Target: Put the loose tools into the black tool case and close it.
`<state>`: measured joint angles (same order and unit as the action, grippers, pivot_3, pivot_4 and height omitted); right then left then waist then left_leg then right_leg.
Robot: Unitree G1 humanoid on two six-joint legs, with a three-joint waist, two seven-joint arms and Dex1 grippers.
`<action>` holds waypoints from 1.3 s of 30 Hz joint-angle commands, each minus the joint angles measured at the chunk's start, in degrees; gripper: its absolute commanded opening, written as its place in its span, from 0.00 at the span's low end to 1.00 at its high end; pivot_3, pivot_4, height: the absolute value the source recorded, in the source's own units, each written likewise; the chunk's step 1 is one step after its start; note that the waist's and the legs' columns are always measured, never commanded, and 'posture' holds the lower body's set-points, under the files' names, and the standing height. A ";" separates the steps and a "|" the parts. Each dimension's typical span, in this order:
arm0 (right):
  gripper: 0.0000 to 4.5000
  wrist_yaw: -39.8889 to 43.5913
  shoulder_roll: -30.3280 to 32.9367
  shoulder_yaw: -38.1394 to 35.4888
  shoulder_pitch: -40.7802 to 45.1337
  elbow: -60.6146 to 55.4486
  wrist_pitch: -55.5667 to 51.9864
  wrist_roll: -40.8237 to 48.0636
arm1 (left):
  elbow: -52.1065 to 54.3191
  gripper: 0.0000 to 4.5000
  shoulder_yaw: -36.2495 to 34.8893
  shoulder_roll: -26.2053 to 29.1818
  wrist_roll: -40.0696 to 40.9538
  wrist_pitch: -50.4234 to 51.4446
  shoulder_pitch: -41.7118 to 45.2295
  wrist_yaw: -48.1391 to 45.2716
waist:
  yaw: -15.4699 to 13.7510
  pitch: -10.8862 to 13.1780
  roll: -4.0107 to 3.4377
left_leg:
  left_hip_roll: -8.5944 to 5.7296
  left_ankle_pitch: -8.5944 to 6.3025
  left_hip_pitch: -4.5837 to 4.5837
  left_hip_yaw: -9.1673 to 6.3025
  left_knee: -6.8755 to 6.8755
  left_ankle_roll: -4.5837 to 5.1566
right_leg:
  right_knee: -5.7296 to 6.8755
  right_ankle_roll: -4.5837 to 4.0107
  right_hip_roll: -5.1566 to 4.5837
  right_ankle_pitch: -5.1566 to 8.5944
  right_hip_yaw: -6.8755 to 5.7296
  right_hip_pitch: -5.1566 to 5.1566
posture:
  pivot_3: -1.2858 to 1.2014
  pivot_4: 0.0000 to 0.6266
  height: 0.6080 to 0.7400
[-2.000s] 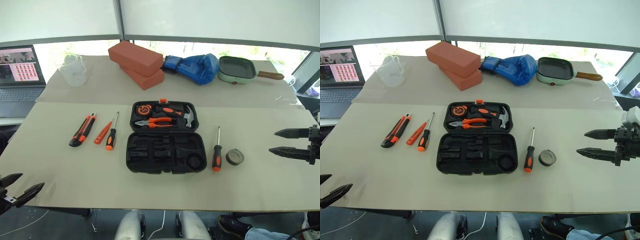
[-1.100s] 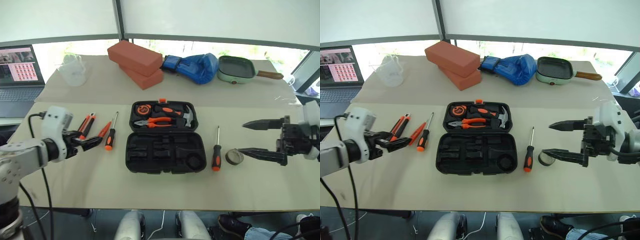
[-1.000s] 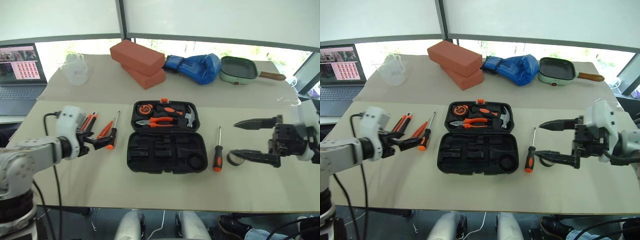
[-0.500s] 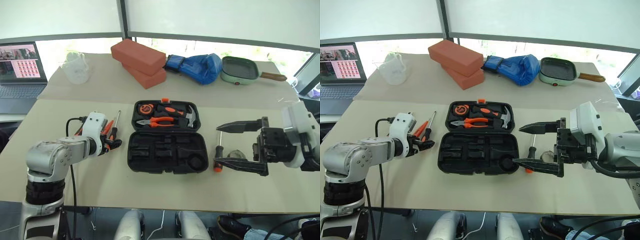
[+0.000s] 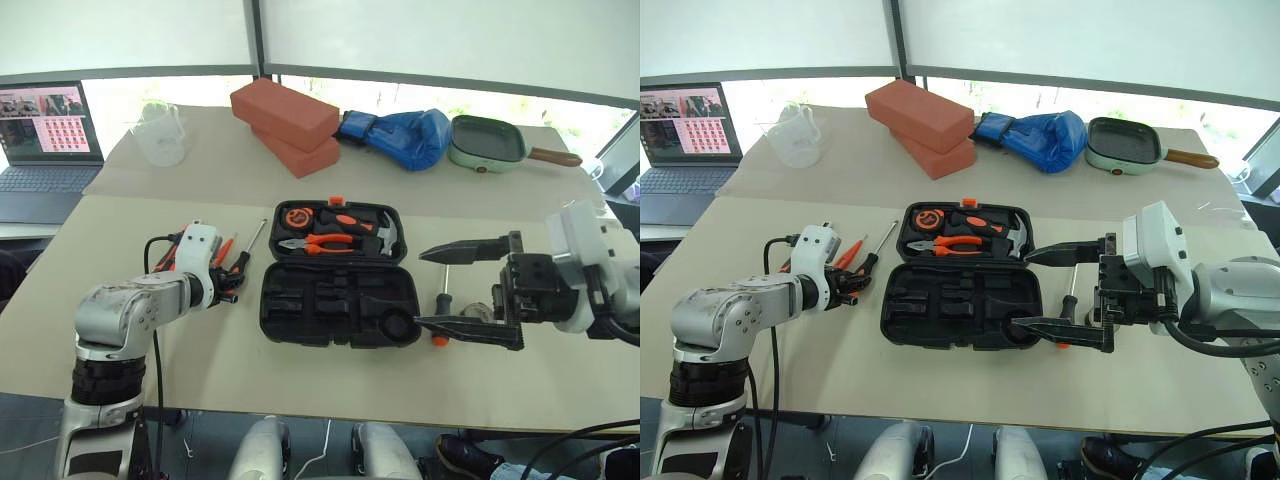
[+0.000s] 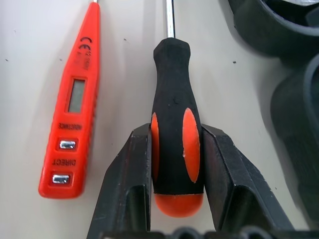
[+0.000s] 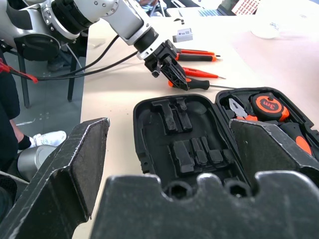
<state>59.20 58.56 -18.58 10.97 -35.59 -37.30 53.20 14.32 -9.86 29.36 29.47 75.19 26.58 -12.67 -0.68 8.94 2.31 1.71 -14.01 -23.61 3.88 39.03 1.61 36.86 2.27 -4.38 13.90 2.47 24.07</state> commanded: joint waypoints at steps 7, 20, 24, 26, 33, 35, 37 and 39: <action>1.00 -1.50 -1.21 -1.46 -0.65 -0.99 0.39 0.74 | 6.90 0.21 11.62 9.93 -6.07 -26.62 7.36 -18.06 | 0.03 0.03 0.05 | -0.04 -0.02 -0.18 -0.05 0.08 0.03 | -0.17 0.06 -0.03 -0.04 -0.06 0.02 | 0.52 0.24 0.99; 1.00 -5.76 -3.46 -1.15 -5.59 -3.58 0.43 -1.51 | -11.68 0.21 36.79 18.94 -25.26 -56.53 18.45 -53.49 | -0.03 0.03 0.05 | -0.17 -0.02 -0.27 0.00 0.13 0.06 | -0.22 0.09 0.06 -0.03 -0.09 0.06 | 0.52 0.24 0.99; 1.00 -6.31 -3.70 -1.54 -7.59 -4.42 0.91 -2.70 | -16.12 0.21 37.26 16.52 -27.32 -61.41 19.96 -56.73 | 0.01 0.03 0.05 | -0.13 -0.02 -0.31 0.00 0.15 0.07 | -0.21 0.09 0.08 -0.03 -0.09 0.09 | 0.52 0.24 0.99; 1.00 -6.75 -3.91 -2.18 -8.28 -4.96 0.82 -2.47 | -18.97 0.21 37.53 14.93 -28.87 -63.36 20.96 -57.34 | 0.00 0.03 0.05 | -0.13 -0.02 -0.33 -0.01 0.20 0.07 | -0.18 0.09 0.08 -0.03 -0.09 0.10 | 0.52 0.24 0.99; 1.00 -8.12 -4.23 -4.57 -10.60 -6.61 0.69 -1.26 | -28.41 0.21 37.40 9.05 -33.41 -64.49 24.54 -56.89 | -0.07 0.03 0.05 | -0.13 -0.05 -0.52 -0.12 0.45 0.13 | -0.16 0.16 0.09 -0.04 -0.19 0.11 | 0.52 0.24 0.99; 1.00 -8.38 -4.35 -4.84 -10.87 -6.87 0.61 -1.05 | -30.18 0.21 37.52 8.49 -34.84 -65.88 24.80 -57.11 | -0.03 0.03 0.05 | -0.07 -0.11 -0.63 -0.17 0.68 0.22 | -0.12 0.16 0.14 -0.04 -0.24 0.12 | 0.52 0.24 0.99; 1.00 -8.69 -4.55 -4.74 -10.94 -6.99 0.61 -1.06 | -30.91 0.21 37.34 7.73 -35.03 -66.98 24.38 -57.74 | 0.00 0.03 0.05 | -0.07 -0.12 -0.63 -0.18 0.72 0.24 | -0.11 0.17 0.13 -0.04 -0.24 0.11 | 0.52 0.24 0.99; 1.00 -8.98 -4.65 -4.49 -10.87 -6.98 0.71 -1.09 | -31.45 0.21 37.01 6.74 -34.78 -67.10 24.17 -58.12 | -0.01 0.02 0.05 | -0.06 -0.12 -0.62 -0.18 0.76 0.24 | -0.06 0.18 0.12 -0.05 -0.24 0.09 | 0.52 0.24 0.99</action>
<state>50.69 54.09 -21.43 -0.44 -41.29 -37.27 50.90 -16.91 28.04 36.64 -4.64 8.72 49.65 -70.52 -0.69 8.96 2.36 1.67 -14.14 -24.22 3.70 39.80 1.85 36.81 2.45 -4.26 13.85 2.23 24.15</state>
